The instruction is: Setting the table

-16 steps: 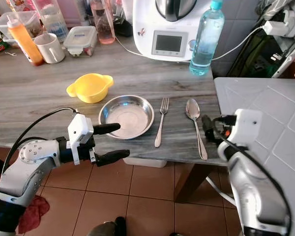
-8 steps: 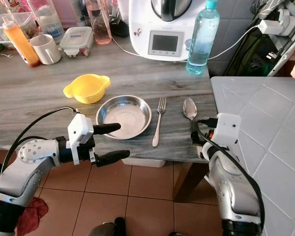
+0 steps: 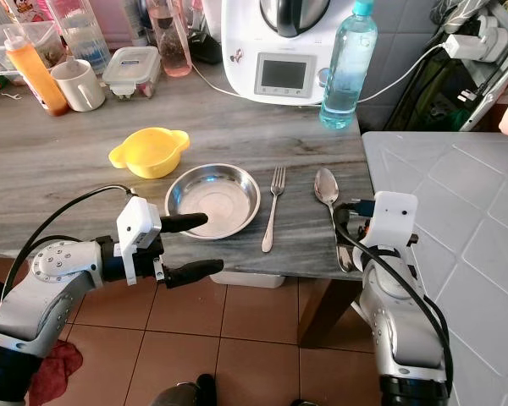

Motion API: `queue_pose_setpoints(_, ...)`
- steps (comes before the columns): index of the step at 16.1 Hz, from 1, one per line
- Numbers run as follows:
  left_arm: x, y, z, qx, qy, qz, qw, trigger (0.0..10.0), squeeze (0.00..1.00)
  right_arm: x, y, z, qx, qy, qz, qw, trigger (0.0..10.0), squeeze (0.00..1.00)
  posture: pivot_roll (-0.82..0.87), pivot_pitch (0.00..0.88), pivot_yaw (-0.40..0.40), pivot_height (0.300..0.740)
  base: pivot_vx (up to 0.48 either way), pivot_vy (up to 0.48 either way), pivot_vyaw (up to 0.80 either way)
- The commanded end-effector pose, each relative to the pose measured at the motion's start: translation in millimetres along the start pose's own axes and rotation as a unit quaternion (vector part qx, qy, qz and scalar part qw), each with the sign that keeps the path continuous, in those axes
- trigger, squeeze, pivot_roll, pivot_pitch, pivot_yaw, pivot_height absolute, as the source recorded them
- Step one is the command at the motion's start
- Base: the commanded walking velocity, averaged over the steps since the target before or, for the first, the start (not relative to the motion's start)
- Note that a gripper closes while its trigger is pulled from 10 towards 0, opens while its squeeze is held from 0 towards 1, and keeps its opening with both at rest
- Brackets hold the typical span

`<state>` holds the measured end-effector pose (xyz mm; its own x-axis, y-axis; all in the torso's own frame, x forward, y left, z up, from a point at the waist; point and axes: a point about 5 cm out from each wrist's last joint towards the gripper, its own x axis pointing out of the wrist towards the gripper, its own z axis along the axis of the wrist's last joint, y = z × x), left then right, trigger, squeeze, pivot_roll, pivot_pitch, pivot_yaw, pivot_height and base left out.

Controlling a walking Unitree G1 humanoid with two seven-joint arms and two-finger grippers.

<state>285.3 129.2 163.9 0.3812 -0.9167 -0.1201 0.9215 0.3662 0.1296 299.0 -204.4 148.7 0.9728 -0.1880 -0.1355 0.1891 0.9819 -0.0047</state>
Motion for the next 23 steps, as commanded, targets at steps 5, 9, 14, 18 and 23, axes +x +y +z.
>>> queue_pose_setpoints(5, -2.6, -3.7, -0.5, 0.001, 0.008, -0.004, 1.000, 10.0, 0.00, -3.8, 2.8, -12.0, 0.001, 0.031, -0.009, 0.999, 10.0, 1.00, 0.12, 0.197, 0.055, 0.740, 0.000, 0.000, 0.00)
queue_pose_setpoints(9, -3.8, -4.1, -0.8, 0.000, 0.011, -0.004, 1.000, 10.0, 0.00, -0.5, 6.7, -9.5, 0.009, 0.032, -0.004, 0.999, 10.0, 1.00, 0.12, 0.201, 0.057, 0.740, 0.000, 0.000, 0.00)
queue_pose_setpoints(14, -4.0, -5.1, -1.5, -0.001, 0.013, -0.003, 1.000, 10.0, 0.00, 5.1, 5.8, -8.1, 0.004, 0.031, 0.001, 1.000, 10.0, 1.00, 0.13, 0.203, 0.055, 0.740, 0.000, 0.000, 0.00)
queue_pose_setpoints(18, -3.4, -5.4, -2.5, -0.003, 0.014, -0.002, 1.000, 10.0, 0.00, 8.1, 0.9, -7.9, 0.002, 0.031, -0.003, 0.999, 10.0, 1.00, 0.13, 0.203, 0.056, 0.740, 0.000, 0.000, 0.00)
queue_pose_setpoints(23, -1.8, -5.5, -3.1, -0.003, 0.014, -0.002, 1.000, 10.0, 0.00, 12.8, 3.4, -9.7, 0.003, 0.035, 0.012, 0.999, 10.0, 1.00, 0.13, 0.204, 0.055, 0.740, 0.000, 0.000, 0.00)
